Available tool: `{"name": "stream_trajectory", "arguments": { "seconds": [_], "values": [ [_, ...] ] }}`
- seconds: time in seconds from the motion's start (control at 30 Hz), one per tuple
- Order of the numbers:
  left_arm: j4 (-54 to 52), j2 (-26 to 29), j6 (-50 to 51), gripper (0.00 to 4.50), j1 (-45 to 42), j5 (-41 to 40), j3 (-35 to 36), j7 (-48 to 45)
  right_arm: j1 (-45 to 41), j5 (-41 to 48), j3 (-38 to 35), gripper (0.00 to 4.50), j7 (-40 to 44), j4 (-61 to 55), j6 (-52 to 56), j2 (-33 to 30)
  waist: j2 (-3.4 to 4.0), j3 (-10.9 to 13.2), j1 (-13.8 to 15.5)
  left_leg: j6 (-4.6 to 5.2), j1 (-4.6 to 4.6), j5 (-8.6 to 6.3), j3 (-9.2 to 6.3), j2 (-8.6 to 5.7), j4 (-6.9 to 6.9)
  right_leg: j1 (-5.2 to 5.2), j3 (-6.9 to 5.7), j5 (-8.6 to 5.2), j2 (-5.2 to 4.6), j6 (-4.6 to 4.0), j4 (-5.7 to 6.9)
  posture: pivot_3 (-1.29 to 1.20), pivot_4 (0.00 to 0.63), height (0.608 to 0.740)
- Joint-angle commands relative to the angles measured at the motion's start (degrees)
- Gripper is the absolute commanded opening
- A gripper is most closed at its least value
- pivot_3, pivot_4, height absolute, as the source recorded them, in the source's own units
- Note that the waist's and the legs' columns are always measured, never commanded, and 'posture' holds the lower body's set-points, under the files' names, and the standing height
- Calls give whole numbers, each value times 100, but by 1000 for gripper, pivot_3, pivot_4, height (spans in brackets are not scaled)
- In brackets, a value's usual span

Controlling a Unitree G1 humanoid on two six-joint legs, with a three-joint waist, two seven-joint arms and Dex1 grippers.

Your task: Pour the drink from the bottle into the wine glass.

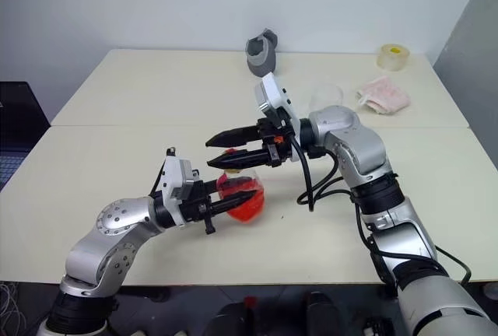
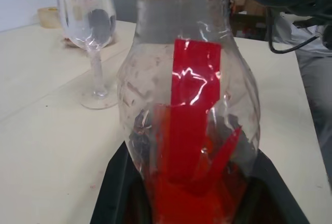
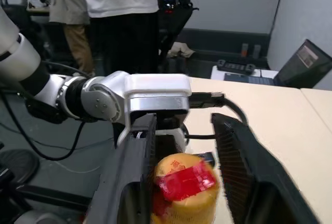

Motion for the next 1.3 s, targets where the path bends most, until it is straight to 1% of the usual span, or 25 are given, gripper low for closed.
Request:
{"name": "stream_trajectory", "arguments": {
  "seconds": [0.03,0.07,0.13,0.17,0.2,0.3,0.37,0.43,0.53,0.63,0.77,1.03,1.17,1.3],
  "values": [
    [-236,16,-80,1282,-80,-86,3,-51,19,46,-337,3227,-153,-221,83,-172,0,0,6,0,0,0,0,0,0,0,1,0,-2,0,0,0,150,740],
    [-197,13,-91,1282,-104,-75,18,-32,66,61,-365,3565,-215,-298,129,-203,0,0,10,0,0,0,0,0,0,0,0,0,-2,0,0,0,150,740],
    [-71,14,-133,1282,-185,-34,53,-21,311,325,-611,4225,-526,-779,614,-395,0,0,27,0,1,0,1,0,0,0,1,0,-2,0,0,0,150,740],
    [-11,21,-154,1282,-210,-13,66,-24,476,425,-740,4484,-730,-1073,805,-475,0,0,45,0,-2,0,-3,1,-1,0,-3,0,-2,0,0,0,150,740],
    [30,26,-169,1282,-227,-1,73,-26,592,493,-826,4484,-882,-1286,940,-526,1,0,62,0,-2,0,-2,1,-1,0,-1,0,-2,0,-1,0,150,740],
    [270,-53,-253,1282,-401,95,73,59,878,526,-1077,4484,-1688,-1771,1288,-473,1,0,82,0,-1,0,3,-2,0,-1,3,0,-5,0,1,0,150,740],
    [647,-252,-458,1282,-660,306,-46,163,1157,315,-1111,4484,-2531,-2242,1401,-260,1,0,81,0,1,0,4,-2,-1,-1,3,0,-2,0,3,0,150,740],
    [987,-439,-617,1282,-922,458,-138,213,1343,221,-1104,4484,-3134,-2561,1490,-29,1,0,96,0,0,0,1,-2,-1,-1,-2,0,6,0,5,0,150,740],
    [1279,-582,-761,1282,-1143,558,-181,159,1427,193,-1052,4484,-3484,-2762,1481,175,1,0,91,-3,-2,2,8,-4,1,-3,5,0,6,0,4,0,150,740],
    [1578,-665,-959,1282,-1339,658,-237,48,1427,122,-968,4484,-3695,-2787,1435,255,1,0,93,-14,-2,8,8,-5,0,-3,5,0,4,0,1,0,150,740],
    [1954,-760,-1175,1282,-1568,761,-261,-51,1286,-167,-847,4484,-3966,-2546,1213,409,1,0,92,-9,-1,5,7,-4,0,-3,3,0,6,0,4,0,150,740],
    [2134,-858,-1285,1282,-1711,819,-249,-106,1072,-557,-639,4484,-4073,-2117,885,553,1,0,85,-10,0,6,7,-5,0,-3,3,0,6,0,3,0,150,740],
    [2121,-894,-1276,1282,-1736,828,-237,-72,1075,-687,-593,4484,-3993,-1948,763,475,1,0,83,-10,-1,6,6,-5,0,-3,3,0,6,0,3,0,150,740],
    [2076,-873,-1241,1282,-1710,822,-175,-45,1079,-705,-698,4484,-3887,-1853,716,306,1,0,83,-9,-1,6,6,-5,0,-4,3,0,6,0,3,0,150,740]
  ]
}}
